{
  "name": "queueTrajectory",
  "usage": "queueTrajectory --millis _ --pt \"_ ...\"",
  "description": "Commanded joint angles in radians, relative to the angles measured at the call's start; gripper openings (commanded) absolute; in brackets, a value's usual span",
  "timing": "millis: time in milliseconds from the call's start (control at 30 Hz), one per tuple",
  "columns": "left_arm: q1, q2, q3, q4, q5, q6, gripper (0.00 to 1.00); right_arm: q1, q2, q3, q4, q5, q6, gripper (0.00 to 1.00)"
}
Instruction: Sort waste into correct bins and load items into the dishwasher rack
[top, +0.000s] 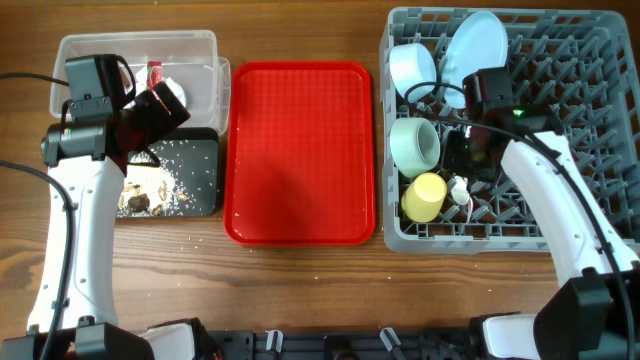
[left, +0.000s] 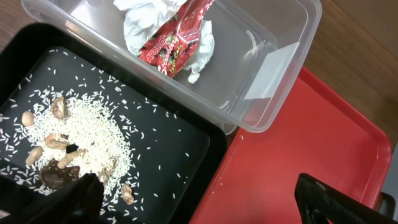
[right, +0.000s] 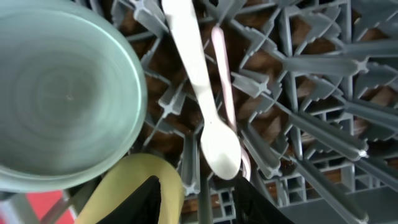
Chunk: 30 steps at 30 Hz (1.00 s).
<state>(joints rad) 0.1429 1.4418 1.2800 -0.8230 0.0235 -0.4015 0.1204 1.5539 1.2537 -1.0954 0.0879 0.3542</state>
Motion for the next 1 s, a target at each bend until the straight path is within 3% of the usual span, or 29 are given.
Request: queueTrajectory --millis 0,133,167,200,233,400,500,633,767,967 --pt "0.004 0.006 0.002 0.003 -0.01 0.005 1.0 -0.004 -0.04 0.151 -0.051 -0.023 -0.011 0.4" --pt "0.004 0.006 0.002 0.003 -0.01 0.005 1.0 -0.004 -0.116 0.317 -0.122 -0.111 -0.119 0.41" --pt "0.004 0.006 0.002 0.003 -0.01 0.005 1.0 -0.004 -0.137 0.366 -0.142 -0.133 -0.137 0.53" --pt "0.004 0.006 0.002 0.003 -0.01 0.005 1.0 -0.004 -0.16 0.413 -0.158 -0.151 -0.138 0.93" --pt "0.004 0.006 0.002 0.003 -0.011 0.005 1.0 -0.004 -0.184 0.451 -0.159 -0.174 -0.137 1.0" --pt "0.004 0.006 0.002 0.003 -0.01 0.005 1.0 -0.004 -0.322 0.497 -0.063 -0.298 0.045 1.0" --pt "0.004 0.006 0.002 0.003 -0.011 0.005 1.0 -0.004 -0.367 0.497 -0.099 -0.295 0.046 1.0" --pt "0.004 0.006 0.002 0.003 -0.011 0.005 1.0 -0.004 -0.396 0.496 -0.102 -0.275 -0.078 1.0" --pt "0.004 0.006 0.002 0.003 -0.011 0.005 1.0 -0.004 -0.384 0.48 -0.073 -0.146 -0.091 1.0" --pt "0.004 0.006 0.002 0.003 -0.01 0.005 1.0 -0.004 -0.486 0.266 0.276 -0.088 -0.204 1.0"
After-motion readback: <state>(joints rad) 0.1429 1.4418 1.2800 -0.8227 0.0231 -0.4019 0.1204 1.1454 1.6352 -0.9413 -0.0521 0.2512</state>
